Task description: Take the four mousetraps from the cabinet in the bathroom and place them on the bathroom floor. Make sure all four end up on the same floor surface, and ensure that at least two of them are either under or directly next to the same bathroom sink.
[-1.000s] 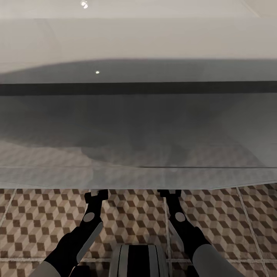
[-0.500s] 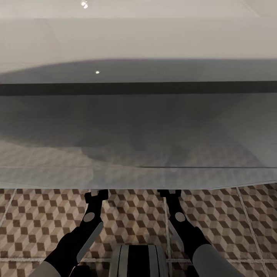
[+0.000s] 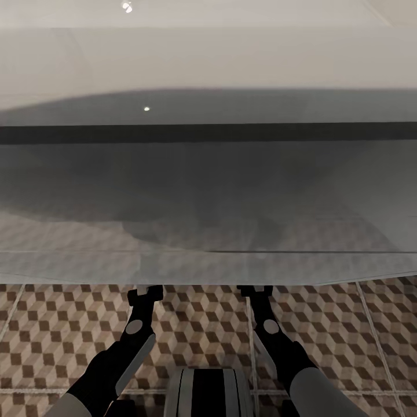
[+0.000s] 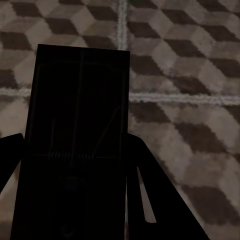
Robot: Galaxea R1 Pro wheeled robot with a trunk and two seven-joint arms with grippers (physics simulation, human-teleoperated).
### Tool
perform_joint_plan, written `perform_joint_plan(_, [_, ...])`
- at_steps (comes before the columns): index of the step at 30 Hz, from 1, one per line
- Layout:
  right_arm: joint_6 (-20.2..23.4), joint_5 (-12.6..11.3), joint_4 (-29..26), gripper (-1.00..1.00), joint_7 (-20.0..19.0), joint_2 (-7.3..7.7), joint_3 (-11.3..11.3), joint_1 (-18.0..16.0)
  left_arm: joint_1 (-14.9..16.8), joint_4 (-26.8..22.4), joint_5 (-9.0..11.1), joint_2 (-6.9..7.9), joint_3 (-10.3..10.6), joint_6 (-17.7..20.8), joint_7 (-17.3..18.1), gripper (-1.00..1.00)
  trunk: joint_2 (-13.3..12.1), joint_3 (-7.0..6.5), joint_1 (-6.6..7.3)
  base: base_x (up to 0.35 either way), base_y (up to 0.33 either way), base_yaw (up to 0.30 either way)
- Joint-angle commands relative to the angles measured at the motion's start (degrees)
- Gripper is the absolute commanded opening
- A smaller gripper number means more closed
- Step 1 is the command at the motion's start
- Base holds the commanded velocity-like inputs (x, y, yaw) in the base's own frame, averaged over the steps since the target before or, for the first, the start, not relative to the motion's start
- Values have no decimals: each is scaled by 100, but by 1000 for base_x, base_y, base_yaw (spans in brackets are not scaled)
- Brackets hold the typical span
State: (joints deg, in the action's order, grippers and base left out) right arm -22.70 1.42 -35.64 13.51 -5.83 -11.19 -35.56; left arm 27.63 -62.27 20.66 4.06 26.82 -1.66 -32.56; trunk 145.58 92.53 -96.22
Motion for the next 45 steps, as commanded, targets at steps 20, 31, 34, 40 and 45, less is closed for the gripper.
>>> perform_joint_plan(20, [-13, 7, -13, -100, 37, 3, -24, -3, 5, -4, 52, 7, 34, -10, -49, -100, 1, 3, 1, 0, 0, 0])
perform_joint_plan(31, [-15, 7, -13, -100, 37, 3, -24, -3, 5, -4, 52, 7, 34, -10, -51, -100, 1, 3, 1, 0, 0, 0])
perform_joint_plan(34, [-14, 7, -13, -100, 37, 3, -24, -3, 5, -4, 52, 7, 34, -10, -50, -100, 1, 3, 1, 0, 0, 0])
perform_joint_plan(40, [-15, 7, -13, -100, 37, 3, -24, -3, 5, -4, 52, 7, 34, -10, -49, -100, 1, 3, 1, 0, 0, 0])
perform_joint_plan(45, [-16, 7, -13, -100, 37, 3, -24, -3, 5, -4, 52, 7, 34, -10, -51, -100, 1, 3, 1, 0, 0, 0])
